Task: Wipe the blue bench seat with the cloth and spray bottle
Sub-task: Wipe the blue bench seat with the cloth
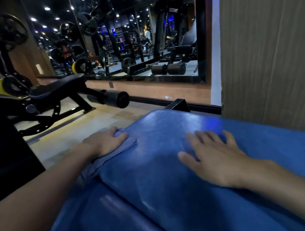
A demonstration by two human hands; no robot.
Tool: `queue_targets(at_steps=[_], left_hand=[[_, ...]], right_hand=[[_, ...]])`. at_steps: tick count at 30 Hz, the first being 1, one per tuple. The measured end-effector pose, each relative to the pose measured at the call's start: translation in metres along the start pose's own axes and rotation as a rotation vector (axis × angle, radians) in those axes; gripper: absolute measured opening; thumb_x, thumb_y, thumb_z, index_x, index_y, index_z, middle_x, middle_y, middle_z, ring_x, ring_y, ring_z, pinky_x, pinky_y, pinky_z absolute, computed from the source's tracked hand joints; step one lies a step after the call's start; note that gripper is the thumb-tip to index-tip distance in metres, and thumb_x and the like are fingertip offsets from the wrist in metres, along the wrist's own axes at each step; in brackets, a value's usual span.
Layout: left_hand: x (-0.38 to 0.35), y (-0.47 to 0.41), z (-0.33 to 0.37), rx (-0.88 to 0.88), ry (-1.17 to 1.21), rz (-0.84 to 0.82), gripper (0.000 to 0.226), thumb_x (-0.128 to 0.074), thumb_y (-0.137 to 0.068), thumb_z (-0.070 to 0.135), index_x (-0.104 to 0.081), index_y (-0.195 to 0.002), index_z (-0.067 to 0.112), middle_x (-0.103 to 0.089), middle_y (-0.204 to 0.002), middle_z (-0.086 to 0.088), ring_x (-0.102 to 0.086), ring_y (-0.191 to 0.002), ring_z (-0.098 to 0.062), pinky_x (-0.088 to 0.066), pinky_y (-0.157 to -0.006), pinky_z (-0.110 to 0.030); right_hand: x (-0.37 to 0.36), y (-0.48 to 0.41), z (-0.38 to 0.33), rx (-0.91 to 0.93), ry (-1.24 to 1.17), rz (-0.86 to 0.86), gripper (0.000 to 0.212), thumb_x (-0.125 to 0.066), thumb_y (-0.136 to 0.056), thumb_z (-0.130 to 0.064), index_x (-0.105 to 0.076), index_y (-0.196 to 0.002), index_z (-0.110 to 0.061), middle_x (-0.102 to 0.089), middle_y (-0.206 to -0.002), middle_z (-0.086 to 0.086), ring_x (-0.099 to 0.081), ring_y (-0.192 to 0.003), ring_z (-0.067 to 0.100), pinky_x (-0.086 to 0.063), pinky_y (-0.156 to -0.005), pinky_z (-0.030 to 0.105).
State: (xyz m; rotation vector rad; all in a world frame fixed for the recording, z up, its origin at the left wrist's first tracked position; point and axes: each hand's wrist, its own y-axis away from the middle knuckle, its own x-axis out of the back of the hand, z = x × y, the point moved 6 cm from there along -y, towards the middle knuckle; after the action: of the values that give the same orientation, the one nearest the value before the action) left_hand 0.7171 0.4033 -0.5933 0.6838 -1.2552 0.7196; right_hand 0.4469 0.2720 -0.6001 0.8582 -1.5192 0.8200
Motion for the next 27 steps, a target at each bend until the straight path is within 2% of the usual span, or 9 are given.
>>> queue_targets(at_steps=[3, 5, 7, 10, 13, 16, 18, 21, 27], left_hand=[[0.002, -0.001, 0.001, 0.024, 0.014, 0.047, 0.049, -0.032, -0.089, 0.07, -0.049, -0.119, 0.035, -0.06, -0.124, -0.006, -0.052, -0.097, -0.027, -0.036, -0.082, -0.039], [0.001, -0.007, 0.005, 0.035, 0.055, 0.066, 0.047, -0.033, -0.083, 0.072, -0.052, -0.107, 0.035, -0.062, -0.118, -0.004, -0.053, -0.093, -0.026, -0.038, -0.082, -0.04], [0.0, -0.01, 0.005, 0.031, 0.096, 0.098, 0.049, -0.033, -0.081, 0.073, -0.054, -0.106, 0.036, -0.063, -0.119, -0.003, -0.052, -0.094, -0.026, -0.038, -0.084, -0.04], [-0.004, 0.001, -0.001, 0.016, 0.079, 0.125, 0.052, -0.03, -0.087, 0.072, -0.052, -0.117, 0.036, -0.062, -0.122, -0.005, -0.052, -0.097, -0.027, -0.035, -0.082, -0.039], [-0.004, 0.024, -0.004, 0.019, 0.053, 0.168, 0.056, -0.027, -0.088, 0.069, -0.046, -0.129, 0.036, -0.057, -0.126, -0.012, -0.054, -0.107, -0.034, -0.038, -0.083, -0.04], [-0.006, 0.057, 0.003, 0.03, 0.0, 0.193, 0.059, -0.029, -0.086, 0.067, -0.042, -0.136, 0.039, -0.045, -0.133, -0.014, -0.044, -0.12, -0.04, -0.035, -0.097, -0.045], [-0.009, 0.082, 0.012, 0.016, -0.019, 0.221, 0.061, -0.029, -0.082, 0.067, -0.042, -0.134, 0.039, -0.039, -0.136, -0.013, -0.037, -0.124, -0.04, -0.031, -0.104, -0.05], [-0.015, 0.115, 0.029, -0.039, -0.037, 0.205, 0.061, -0.027, -0.08, 0.068, -0.042, -0.131, 0.039, -0.035, -0.138, -0.011, -0.031, -0.125, -0.037, -0.031, -0.104, -0.055], [-0.025, 0.175, 0.063, -0.224, -0.101, 0.159, 0.056, -0.035, -0.09, 0.065, -0.037, -0.139, 0.037, -0.029, -0.149, -0.008, -0.027, -0.132, -0.037, -0.03, -0.105, -0.055]], right_hand=[[-0.016, 0.013, -0.041, 0.126, -0.04, -0.087, 0.076, -0.006, -0.086, -0.071, -0.001, -0.152, -0.034, 0.005, -0.164, 0.001, 0.01, -0.149, 0.023, 0.007, -0.115, 0.057], [-0.025, 0.014, -0.045, 0.128, -0.003, -0.091, 0.083, -0.002, -0.079, -0.074, 0.004, -0.152, -0.034, 0.013, -0.163, 0.004, 0.017, -0.148, 0.025, 0.011, -0.113, 0.061], [-0.026, 0.011, -0.041, 0.11, -0.011, -0.07, 0.084, -0.002, -0.079, -0.075, 0.002, -0.152, -0.035, 0.011, -0.163, 0.004, 0.017, -0.148, 0.025, 0.011, -0.113, 0.061], [-0.025, 0.01, -0.041, 0.113, -0.003, -0.066, 0.078, -0.008, -0.084, -0.075, -0.001, -0.151, -0.036, 0.007, -0.163, 0.004, 0.014, -0.148, 0.025, 0.009, -0.113, 0.061], [-0.023, 0.011, -0.042, 0.109, -0.009, -0.06, 0.075, -0.011, -0.085, -0.074, -0.004, -0.15, -0.036, 0.003, -0.163, 0.003, 0.01, -0.148, 0.026, 0.006, -0.113, 0.061], [-0.018, 0.014, -0.044, 0.104, -0.053, -0.047, 0.073, -0.016, -0.088, -0.072, -0.008, -0.15, -0.035, -0.006, -0.161, 0.002, 0.003, -0.148, 0.026, 0.002, -0.114, 0.059], [-0.01, 0.02, -0.046, 0.109, -0.1, 0.007, 0.066, -0.022, -0.092, -0.066, -0.016, -0.148, -0.032, -0.021, -0.157, 0.001, -0.009, -0.146, 0.025, -0.005, -0.115, 0.056], [0.002, 0.035, -0.049, 0.118, -0.159, 0.091, 0.052, -0.029, -0.099, -0.05, -0.026, -0.145, -0.027, -0.039, -0.148, 0.0, -0.028, -0.139, 0.022, -0.017, -0.113, 0.05], [0.02, 0.074, -0.045, 0.058, -0.259, 0.136, 0.046, -0.034, -0.1, -0.04, -0.031, -0.144, -0.027, -0.048, -0.144, -0.002, -0.043, -0.132, 0.022, -0.023, -0.111, 0.047]])
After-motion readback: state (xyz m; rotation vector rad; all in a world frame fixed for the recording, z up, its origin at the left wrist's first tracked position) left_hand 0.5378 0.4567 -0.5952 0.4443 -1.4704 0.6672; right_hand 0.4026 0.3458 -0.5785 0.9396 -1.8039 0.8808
